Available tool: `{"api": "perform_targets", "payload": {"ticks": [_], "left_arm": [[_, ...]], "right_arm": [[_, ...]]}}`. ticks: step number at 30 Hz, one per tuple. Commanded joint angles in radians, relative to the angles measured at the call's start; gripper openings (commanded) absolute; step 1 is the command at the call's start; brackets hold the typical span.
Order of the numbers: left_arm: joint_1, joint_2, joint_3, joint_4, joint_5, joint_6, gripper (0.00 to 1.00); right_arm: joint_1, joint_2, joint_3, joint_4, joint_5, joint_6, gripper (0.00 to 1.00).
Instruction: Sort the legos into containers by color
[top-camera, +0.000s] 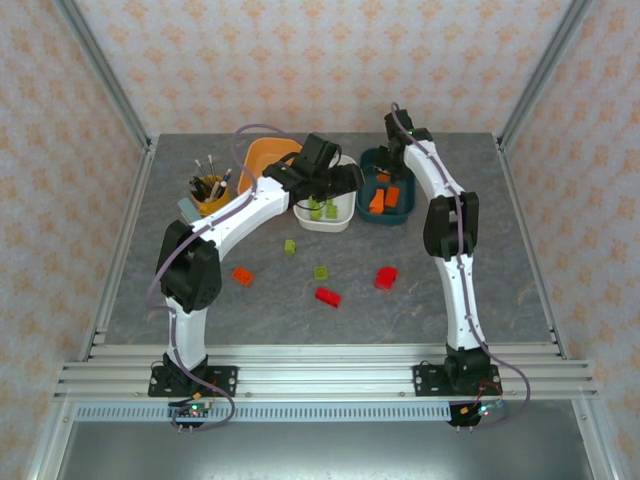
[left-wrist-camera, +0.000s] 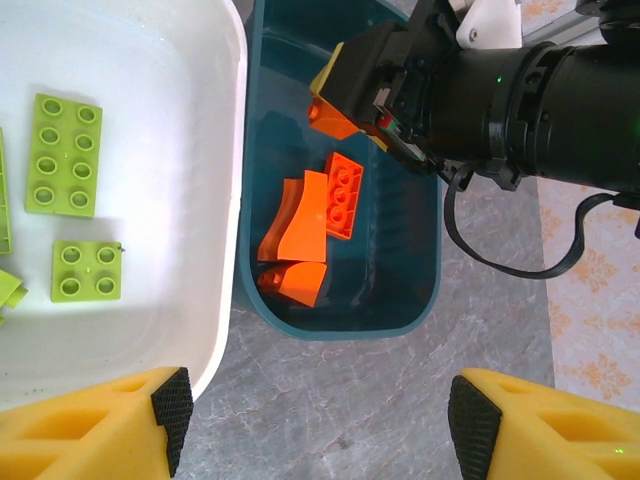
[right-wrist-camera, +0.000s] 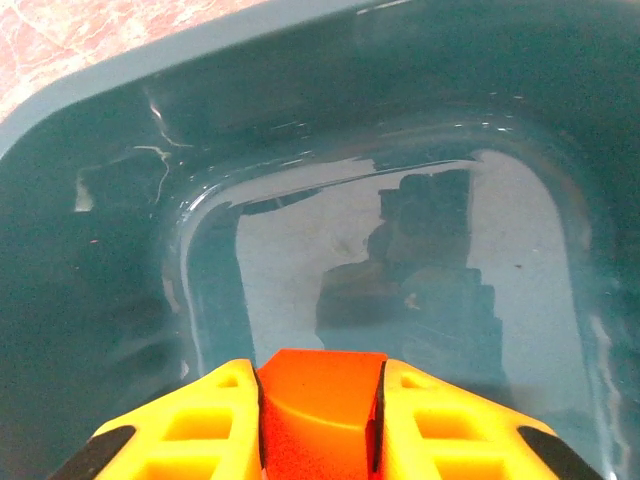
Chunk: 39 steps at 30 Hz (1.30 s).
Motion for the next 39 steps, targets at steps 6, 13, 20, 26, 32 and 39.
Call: {"api": "perform_targets", "payload": {"ticks": [6,13,20,26,32,39], "left_arm": [[0.006,-0.096,-0.074,-0.011,-0.020,0.016,0.72],[0.005,-0.194,-0.175,-0.030,-0.052,0.010,0.72],[-0.002,-0.305,-0.260,-0.133,-0.075,0.020,0.71],[-0.028,-0.422,-0.433,-0.229,-0.072,-0.064,0.71],[-0.095,-0.532,-0.614,-0.255,-0.093,-0.334,0.70],[-0.197,-0.594,-0.760,-0.196,-0.138,-0.636,0.70]], "right_arm": [[0.019,0.047,0.067,-0.054,-0.018,0.009,0.41],[0.040,-0.054,0.078,-0.070,0.016,0.000,0.57],[0.087,-0.290,-0.059,-0.049,0.099,0.021,0.57],[0.178,-0.677,-0.575,0.126,0.123,0.079,0.58],[0.286,-1.085,-1.094,0.262,0.050,0.126,0.59],[0.421,-1.429,-1.419,0.238,-0.046,0.159,0.61]]}}
